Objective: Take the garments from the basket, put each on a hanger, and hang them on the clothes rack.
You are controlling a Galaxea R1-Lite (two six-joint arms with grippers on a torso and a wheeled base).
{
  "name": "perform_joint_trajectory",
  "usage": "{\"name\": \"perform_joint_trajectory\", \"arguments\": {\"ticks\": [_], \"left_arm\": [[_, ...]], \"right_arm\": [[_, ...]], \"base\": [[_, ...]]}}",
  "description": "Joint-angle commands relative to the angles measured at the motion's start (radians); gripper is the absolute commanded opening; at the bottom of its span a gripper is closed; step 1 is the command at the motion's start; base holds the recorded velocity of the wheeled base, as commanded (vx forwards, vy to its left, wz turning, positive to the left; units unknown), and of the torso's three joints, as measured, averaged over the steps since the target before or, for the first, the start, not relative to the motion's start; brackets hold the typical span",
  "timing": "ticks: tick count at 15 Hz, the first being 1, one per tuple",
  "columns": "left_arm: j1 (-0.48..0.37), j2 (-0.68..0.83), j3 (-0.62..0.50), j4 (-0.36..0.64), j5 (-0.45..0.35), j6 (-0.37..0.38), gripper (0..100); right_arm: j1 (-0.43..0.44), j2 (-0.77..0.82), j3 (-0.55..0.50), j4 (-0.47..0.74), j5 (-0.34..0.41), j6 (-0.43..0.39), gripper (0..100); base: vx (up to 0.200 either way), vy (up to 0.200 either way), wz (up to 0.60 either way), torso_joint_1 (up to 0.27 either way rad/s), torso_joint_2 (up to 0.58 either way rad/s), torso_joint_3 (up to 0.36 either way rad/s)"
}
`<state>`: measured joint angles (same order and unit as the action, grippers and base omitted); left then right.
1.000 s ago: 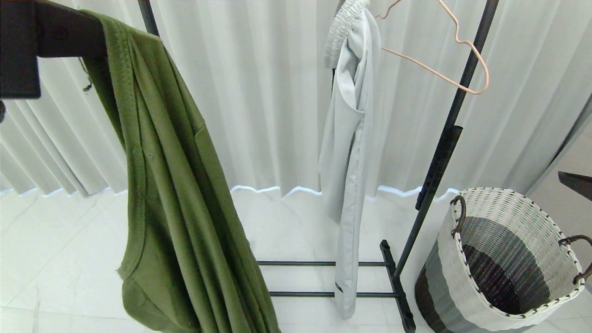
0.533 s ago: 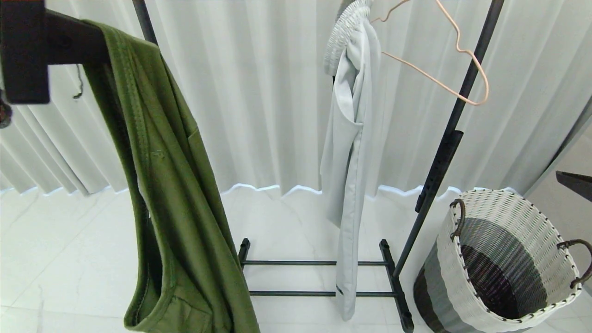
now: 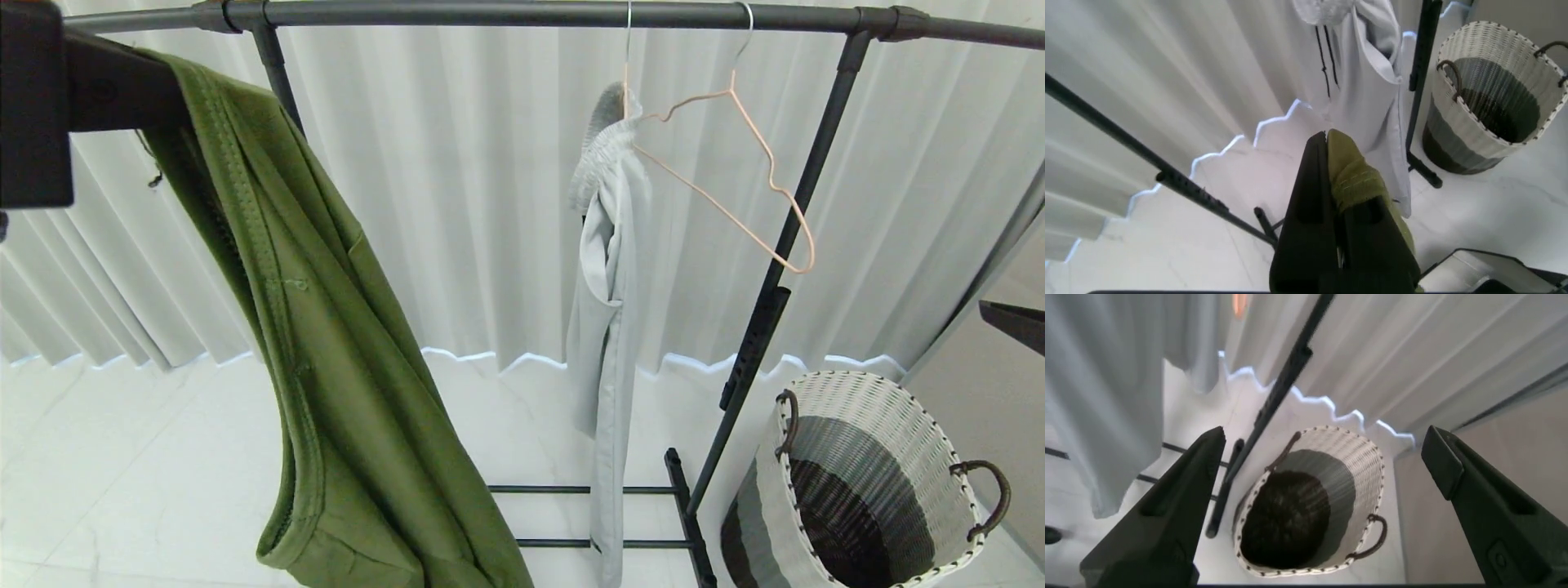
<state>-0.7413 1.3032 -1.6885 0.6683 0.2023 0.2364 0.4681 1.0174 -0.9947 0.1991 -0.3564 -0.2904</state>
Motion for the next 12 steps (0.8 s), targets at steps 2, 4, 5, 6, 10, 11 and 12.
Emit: {"name": "perform_joint_trajectory", "arguments": {"ticks": [2,4,5,6,10,11,12], "left_arm": [[0.0,-0.021,0.013,0.001,0.0,0.0,0],[0.0,-0.028,0.021,0.001,0.0,-0.002,0],[-0.001,-0.032,0.024,0.001,0.0,-0.002,0],[-0.001,-0.033,0.03,-0.001,0.0,-0.002,0],[0.003,-0.039,0.058,-0.003,0.009,0.0,0],[0.016,-0.038,0.064,-0.003,0.035,-0.002,0],[0.019,-0.036,0.069,-0.003,0.051,-0.003,0]], "right_arm": [[0.0,0.004,0.001,-0.004,0.025,-0.003,100],[-0.002,0.013,0.001,-0.015,0.027,-0.003,100],[-0.002,0.023,0.001,-0.033,0.03,-0.001,100],[-0.002,0.036,-0.001,-0.067,0.036,-0.001,100],[-0.002,0.095,-0.004,-0.113,0.043,0.005,100],[-0.002,0.108,-0.009,-0.121,0.068,0.005,100],[-0.002,0.116,-0.009,-0.13,0.097,0.005,100]], "base": [[0.0,0.0,0.0,0.173,-0.47,-0.3],[0.0,0.0,0.0,0.178,-0.48,-0.295],[0.0,0.0,0.0,0.198,-0.49,-0.295],[0.0,0.0,0.0,0.198,-0.5,-0.295],[0.0,0.0,0.0,0.17,-0.41,-0.244],[0.0,0.0,0.0,0.061,-0.12,-0.09],[0.0,0.0,0.0,0.041,-0.06,-0.036]]}}
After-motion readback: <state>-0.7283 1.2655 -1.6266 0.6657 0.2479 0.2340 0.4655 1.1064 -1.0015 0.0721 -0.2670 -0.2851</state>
